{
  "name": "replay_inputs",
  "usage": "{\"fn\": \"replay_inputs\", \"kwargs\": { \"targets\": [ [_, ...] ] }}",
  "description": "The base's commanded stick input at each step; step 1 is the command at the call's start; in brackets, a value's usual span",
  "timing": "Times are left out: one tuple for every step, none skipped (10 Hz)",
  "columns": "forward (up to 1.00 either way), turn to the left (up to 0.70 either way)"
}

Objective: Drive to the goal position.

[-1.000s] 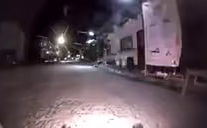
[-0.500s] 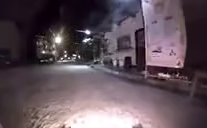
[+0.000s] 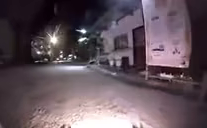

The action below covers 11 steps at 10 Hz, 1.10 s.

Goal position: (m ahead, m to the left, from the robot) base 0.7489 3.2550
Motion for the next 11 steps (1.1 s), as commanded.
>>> {"fn": "replay_inputs", "kwargs": {
  "targets": [
    [0.60, -0.15],
    [0.60, -0.15],
    [0.60, -0.15],
    [0.60, -0.15],
    [0.60, -0.15],
    [0.60, -0.15],
    [0.60, -0.15],
    [0.60, -0.15],
    [0.60, -0.15],
    [0.60, -0.15],
    [0.60, -0.15]
  ]
}}
